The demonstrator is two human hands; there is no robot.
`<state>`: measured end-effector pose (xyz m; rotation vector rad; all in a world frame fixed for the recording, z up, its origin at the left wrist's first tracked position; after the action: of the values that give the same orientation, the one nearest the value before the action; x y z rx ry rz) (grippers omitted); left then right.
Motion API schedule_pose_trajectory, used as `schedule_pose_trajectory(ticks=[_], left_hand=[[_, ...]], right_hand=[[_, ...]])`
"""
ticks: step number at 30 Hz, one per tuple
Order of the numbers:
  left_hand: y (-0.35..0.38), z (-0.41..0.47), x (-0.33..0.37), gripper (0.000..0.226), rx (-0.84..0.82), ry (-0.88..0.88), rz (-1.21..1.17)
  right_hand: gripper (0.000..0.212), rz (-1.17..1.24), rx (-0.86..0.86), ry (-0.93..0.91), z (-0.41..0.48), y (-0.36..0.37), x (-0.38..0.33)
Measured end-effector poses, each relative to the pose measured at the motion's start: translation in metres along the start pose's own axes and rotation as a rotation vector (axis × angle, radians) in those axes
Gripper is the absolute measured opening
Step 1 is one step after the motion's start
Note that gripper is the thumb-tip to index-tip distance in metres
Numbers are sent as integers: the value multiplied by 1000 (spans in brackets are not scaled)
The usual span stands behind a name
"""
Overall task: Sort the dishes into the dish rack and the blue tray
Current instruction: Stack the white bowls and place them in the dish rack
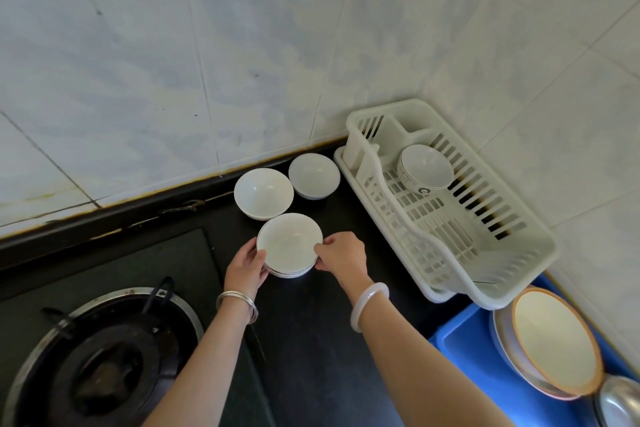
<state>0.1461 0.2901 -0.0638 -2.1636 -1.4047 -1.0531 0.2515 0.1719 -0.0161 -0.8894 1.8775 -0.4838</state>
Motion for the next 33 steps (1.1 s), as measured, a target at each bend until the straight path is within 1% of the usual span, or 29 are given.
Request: schedule_pose_trajectory(ticks=[2, 3, 6, 8, 10, 15, 19, 21, 24, 27, 29, 33], left_hand=[[1, 2, 1, 37, 8, -13, 4], [1, 3, 1, 37, 13, -26, 3], [1, 5, 5, 36, 15, -63, 14], [2, 4, 7, 36, 17, -77, 17], [3, 0, 8, 37, 31, -77, 17], [9, -14, 13, 36, 51, -39, 48], [29, -33, 30, 35, -16, 32, 72], [48, -45, 43, 32, -78, 71, 84], [86, -63, 60, 28, -188, 118, 125], [133, -81, 70, 35, -281, 184, 191], [167, -92, 73, 39, -342, 204, 225], [232, -107, 65, 38, -454, 168, 307]], right_hand=[[7, 22, -33, 39, 4, 0, 4], [9, 44, -63, 51, 5, 0, 5], [36, 132, -195, 51, 8, 2, 4], [41, 228, -262, 75, 9, 4, 0], [37, 293, -276, 109, 10, 6, -2], [33, 325, -192, 85, 9, -1, 0], [35, 326, -110, -18, 10, -37, -1], [34, 327, -63, -35, 11, -65, -5], [27, 307, 38, -67, 15, -116, -13], [24, 258, 125, -128, 22, -168, -14], [27, 283, 183, -97, 31, -201, -8], [31, 388, 257, 5, 54, -255, 18]])
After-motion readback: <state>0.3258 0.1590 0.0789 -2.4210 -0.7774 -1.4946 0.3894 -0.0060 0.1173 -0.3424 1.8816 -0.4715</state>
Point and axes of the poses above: each hand's wrist, its own z-axis towards the middle knuckle, its own y-axis out of the palm, x = y × z, the point moved 1 cm from there along z, towards the middle knuckle, and after that the axes turned 9 degrees about x, right-handed, at the moved point
